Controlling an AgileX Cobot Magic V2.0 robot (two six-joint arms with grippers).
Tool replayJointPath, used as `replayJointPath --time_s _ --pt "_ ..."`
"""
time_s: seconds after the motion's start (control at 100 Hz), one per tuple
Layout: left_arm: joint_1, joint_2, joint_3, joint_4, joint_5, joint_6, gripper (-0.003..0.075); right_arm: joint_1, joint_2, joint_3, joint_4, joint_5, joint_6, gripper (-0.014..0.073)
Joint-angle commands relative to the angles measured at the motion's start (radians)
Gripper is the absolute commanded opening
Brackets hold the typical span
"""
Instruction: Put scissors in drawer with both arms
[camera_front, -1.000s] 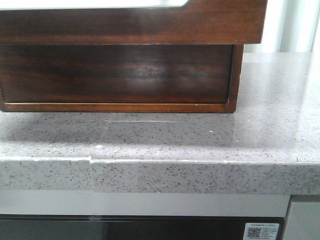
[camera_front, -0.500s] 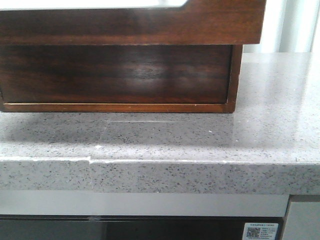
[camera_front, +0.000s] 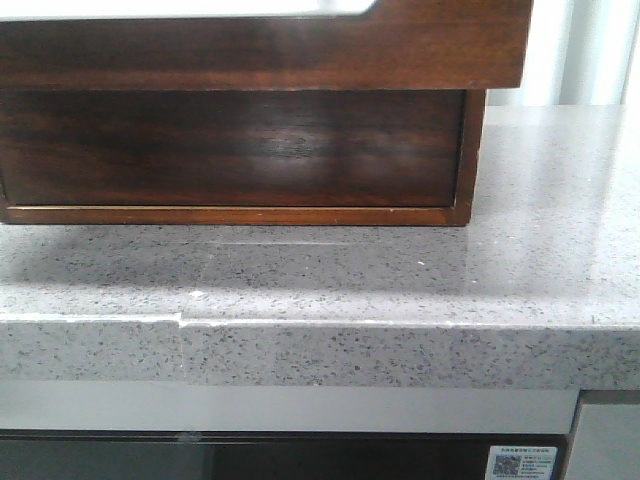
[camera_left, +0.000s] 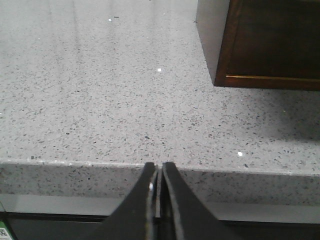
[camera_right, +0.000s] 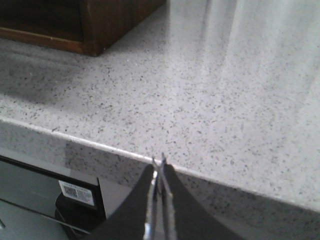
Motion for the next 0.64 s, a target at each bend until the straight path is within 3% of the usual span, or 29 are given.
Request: replayJointPath --time_s 0.0,0.63 --pt "-0.007 -0.03 0.023 -0.015 -0.029 -0.008 -0.0019 -0.005 -0.009 0.007 -0.02 -0.006 0.0 -0.0008" --pt "-0.007 -0.03 0.023 -0.015 -0.029 -0.008 -0.0019 -0.005 -0.047 0.007 -0.022 -0.012 0.0 -0.0008"
